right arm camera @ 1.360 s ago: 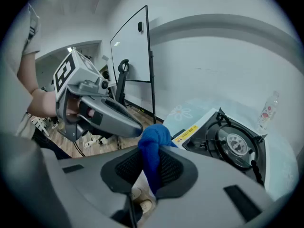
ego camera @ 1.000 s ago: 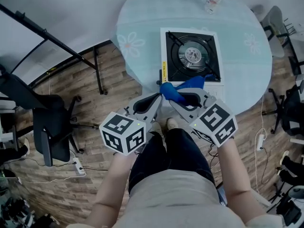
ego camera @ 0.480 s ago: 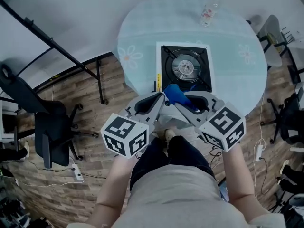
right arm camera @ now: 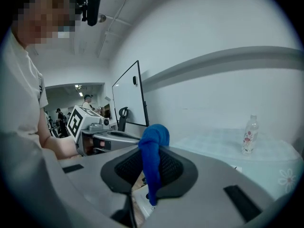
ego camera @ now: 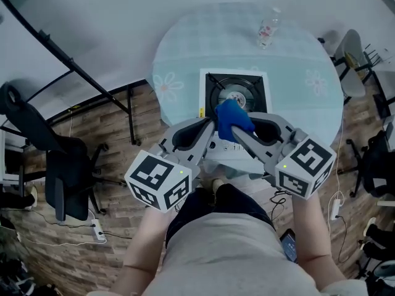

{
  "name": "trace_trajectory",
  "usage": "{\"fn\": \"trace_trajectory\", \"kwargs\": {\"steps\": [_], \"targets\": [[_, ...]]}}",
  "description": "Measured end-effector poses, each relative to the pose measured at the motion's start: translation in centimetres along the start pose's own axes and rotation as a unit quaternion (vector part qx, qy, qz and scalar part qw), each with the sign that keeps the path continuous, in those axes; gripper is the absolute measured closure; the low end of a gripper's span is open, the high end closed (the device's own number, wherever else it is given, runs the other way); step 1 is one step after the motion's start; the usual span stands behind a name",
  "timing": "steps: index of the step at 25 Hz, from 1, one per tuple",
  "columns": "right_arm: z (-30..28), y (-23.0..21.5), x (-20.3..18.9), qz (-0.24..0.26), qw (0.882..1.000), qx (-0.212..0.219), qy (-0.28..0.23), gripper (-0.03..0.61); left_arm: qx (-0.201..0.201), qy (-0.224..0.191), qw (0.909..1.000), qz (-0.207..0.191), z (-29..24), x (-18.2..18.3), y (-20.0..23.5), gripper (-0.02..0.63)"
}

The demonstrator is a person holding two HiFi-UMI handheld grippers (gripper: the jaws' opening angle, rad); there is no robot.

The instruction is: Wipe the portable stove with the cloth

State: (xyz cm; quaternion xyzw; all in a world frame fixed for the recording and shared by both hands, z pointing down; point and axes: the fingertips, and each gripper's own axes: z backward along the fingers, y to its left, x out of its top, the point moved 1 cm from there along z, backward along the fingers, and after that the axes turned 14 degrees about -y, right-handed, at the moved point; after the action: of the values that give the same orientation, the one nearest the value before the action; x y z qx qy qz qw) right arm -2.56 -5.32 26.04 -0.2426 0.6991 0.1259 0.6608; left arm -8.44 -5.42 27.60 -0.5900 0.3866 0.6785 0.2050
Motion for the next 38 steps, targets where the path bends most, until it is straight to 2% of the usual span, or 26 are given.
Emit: {"fn": "trace_trajectory", "kwargs": {"steps": [3,6,9,12,17,29,38], "targets": [[0.3,-0.2,1.1,-0.002,1.000,0.002,-0.025,0.497,-0.008,-0.022,0.9997,0.004,-0.3,1.1,-0.3,0.586],[0.6,-0.2,1.7,-0.005,0.999,0.007,-0.047,0.497,-0.031,-0.054,0.9976,0.030,-0.6,1.9,-1.1,0.586],[0.8,-0.4,1.8,0.001,0.998,0.008,-0.055,0.497,-0.046,-0.070,0.9962,0.023,-1.0,2.4,-1.9,0.586],[0.9,-0.4,1.8,0.000,0.998,0.009,-0.061,0.497,-0.053,-0.066,0.9964,0.009,-1.1,2.4,-2.3,0.586],[1.1,-0.3,1.7,0.000,0.998,0.005,-0.060,0.497,-0.051,-0.046,0.9976,0.005,-1.2,1.7,-2.3,0.586],[2.2,-0.9,0.8,-0.006,0.999,-0.011,-0.044,0.497,-0.051,-0.031,0.9973,0.043,-0.8,-0.2,-2.1,0.586],[2.0,0.5,-0.4,-0.003,1.000,0.018,-0.005,0.499,-0.036,-0.020,0.9982,0.044,0.1,-1.0,-2.0,0.586]]}}
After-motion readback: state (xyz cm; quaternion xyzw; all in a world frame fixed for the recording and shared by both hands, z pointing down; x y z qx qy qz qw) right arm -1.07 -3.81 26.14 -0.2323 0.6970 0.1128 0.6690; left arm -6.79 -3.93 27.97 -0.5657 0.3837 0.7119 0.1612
